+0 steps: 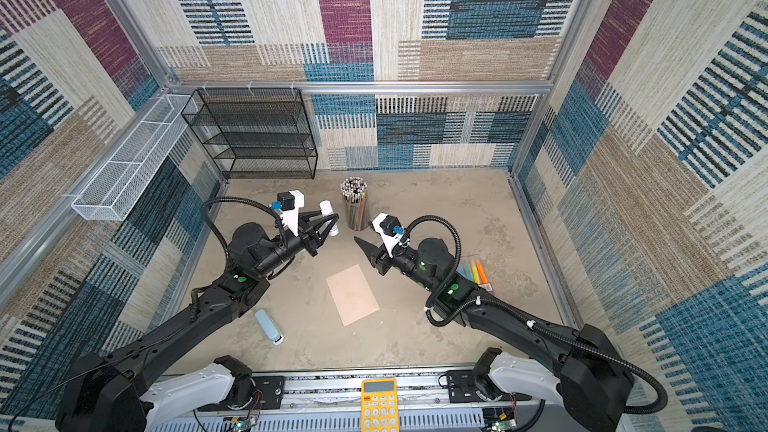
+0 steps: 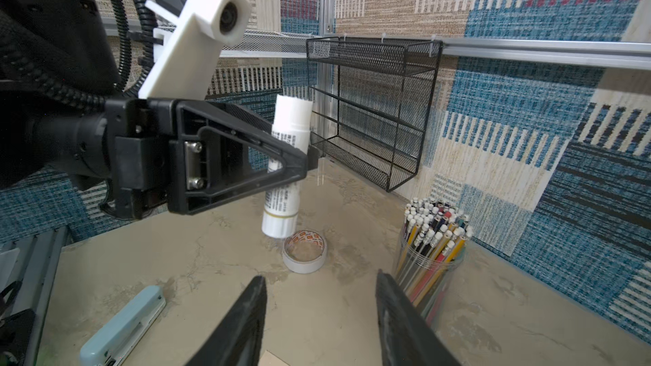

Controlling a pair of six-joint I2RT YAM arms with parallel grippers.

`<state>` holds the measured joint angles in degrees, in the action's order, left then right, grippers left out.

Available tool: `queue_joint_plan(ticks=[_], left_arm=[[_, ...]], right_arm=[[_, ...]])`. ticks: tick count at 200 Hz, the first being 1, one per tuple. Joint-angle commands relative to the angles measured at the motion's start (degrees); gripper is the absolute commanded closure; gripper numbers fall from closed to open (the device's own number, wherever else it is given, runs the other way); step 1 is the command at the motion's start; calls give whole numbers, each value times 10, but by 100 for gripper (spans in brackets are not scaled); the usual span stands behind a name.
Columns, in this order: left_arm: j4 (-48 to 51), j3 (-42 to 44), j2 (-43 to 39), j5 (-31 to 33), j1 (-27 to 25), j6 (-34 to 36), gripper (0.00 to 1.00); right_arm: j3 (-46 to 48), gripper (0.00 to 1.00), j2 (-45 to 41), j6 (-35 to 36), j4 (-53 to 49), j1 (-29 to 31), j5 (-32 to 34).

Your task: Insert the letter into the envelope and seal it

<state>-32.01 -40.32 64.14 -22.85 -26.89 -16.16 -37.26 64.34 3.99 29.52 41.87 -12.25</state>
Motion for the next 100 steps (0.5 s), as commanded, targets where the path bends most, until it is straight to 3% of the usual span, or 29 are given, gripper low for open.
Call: queue_joint_plan(ticks=[1,26,46,68,100], left_arm=[[-60,-5,7,-55,19,-45,100],[-142,-8,35,-153,48,-113,100],[-198,-16,63,-213,61,-162,100],[-244,-17,86,-254,63,-186,100],[-281,-8,100,-259,63,-188,100]], right_arm=[[8,45,8,-47,55,-48,-183],[-5,45,59,-105,108,-102,-342],[-37,45,107,-131,118,-116,-432],[-66,42,149,-148,136,-118,-479],[-93,37,203,-191,184,-119,-506]])
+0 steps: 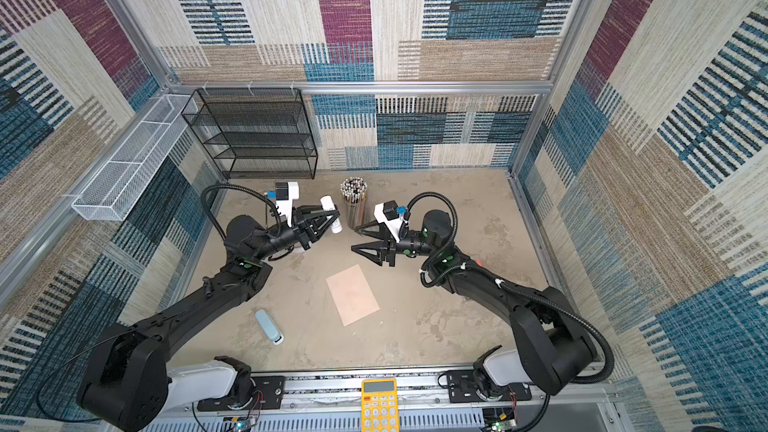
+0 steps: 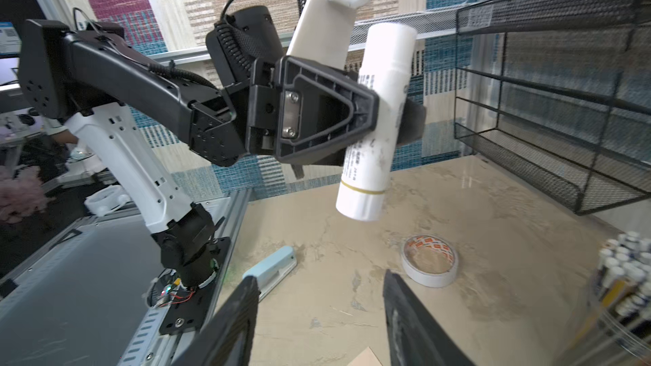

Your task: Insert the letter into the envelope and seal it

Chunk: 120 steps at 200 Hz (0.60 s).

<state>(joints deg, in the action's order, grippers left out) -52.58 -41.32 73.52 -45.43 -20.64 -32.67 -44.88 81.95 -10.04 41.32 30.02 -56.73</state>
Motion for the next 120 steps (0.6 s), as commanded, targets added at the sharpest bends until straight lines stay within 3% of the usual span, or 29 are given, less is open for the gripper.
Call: queue_joint_plan(ticks=[1,72,120], left_arm=[[-75,3,7,-33,1,-23,100],[-136,5,42,-42,1,-64,100],[-170,2,63,-44,1,-84,100]], right_arm=[[-17,37,28,-53,68,0,-62],[-54,39,84,-105,139,0,-96],[-79,41,108,-115,130,0,-112]])
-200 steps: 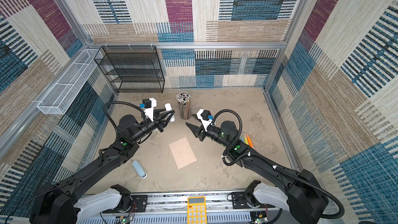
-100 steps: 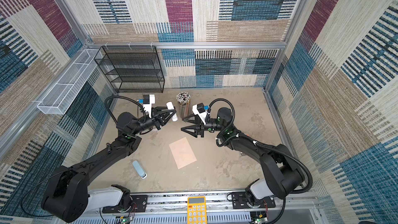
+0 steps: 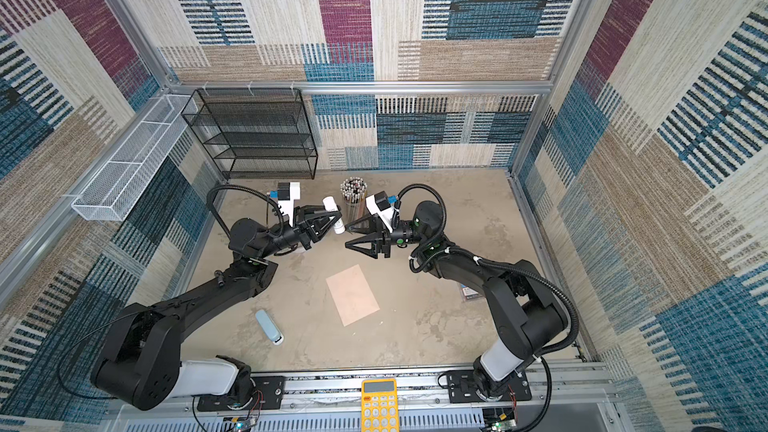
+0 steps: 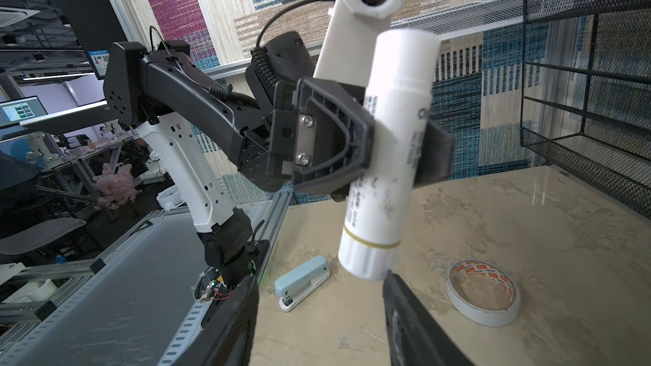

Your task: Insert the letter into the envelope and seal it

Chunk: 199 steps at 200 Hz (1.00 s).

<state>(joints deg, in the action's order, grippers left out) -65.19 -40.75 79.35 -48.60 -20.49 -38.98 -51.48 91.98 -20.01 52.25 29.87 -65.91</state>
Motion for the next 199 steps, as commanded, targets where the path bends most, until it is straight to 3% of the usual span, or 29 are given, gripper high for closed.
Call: queue_joint_plan(ticks=[1,51,151,199], left_arm=[[-44,-4,6,-13,-1,-21,100],[-56,-5,19,-17,-3,-29,100],[-47,-6,20,-20,-5,-22,100],[1,-3,3,-16,-9,15,100]], right_arm=[[-14,41,8,-15,20,1,-20],[-33,45,34,-34,39,4,-23],[-45,68,48,-54,41,6,-16],[-49,76,32,-55,7,7,6]])
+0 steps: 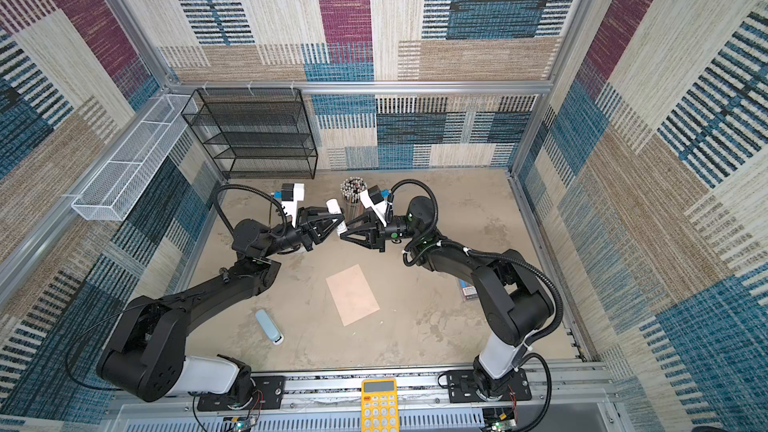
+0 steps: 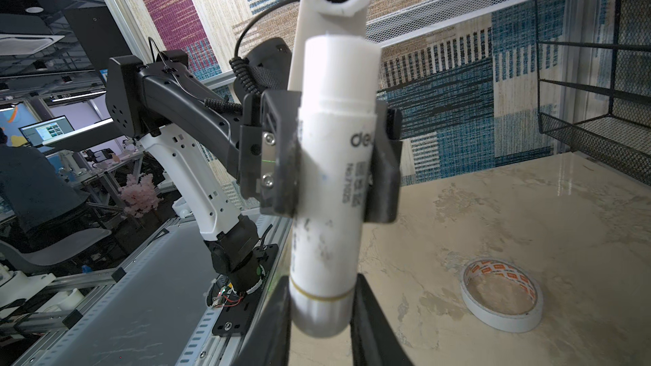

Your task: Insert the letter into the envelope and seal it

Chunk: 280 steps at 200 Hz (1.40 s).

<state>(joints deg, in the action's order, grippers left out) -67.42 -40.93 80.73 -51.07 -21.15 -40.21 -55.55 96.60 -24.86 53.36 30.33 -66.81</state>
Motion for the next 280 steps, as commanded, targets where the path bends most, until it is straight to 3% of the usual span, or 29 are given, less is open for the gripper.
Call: queue_joint_plan(ticks=[1,64,119,181,280], left_arm=[[25,-1,-12,9,-3,28,100],[156,4,-64,51,-26,132,100],[316,20,-148,132,-59,236,100],[370,54,-200,193,-63,253,100],[372,58,-198,241,-66,240,100]], right_arm=[[-9,77,-15,-5,-6,3,16],[-20,80,-90,87,-171,34,108],[-39,81,-164,134,-300,83,296],[-37,87,-217,144,-336,121,455],[-8,84,-235,233,-329,195,656]])
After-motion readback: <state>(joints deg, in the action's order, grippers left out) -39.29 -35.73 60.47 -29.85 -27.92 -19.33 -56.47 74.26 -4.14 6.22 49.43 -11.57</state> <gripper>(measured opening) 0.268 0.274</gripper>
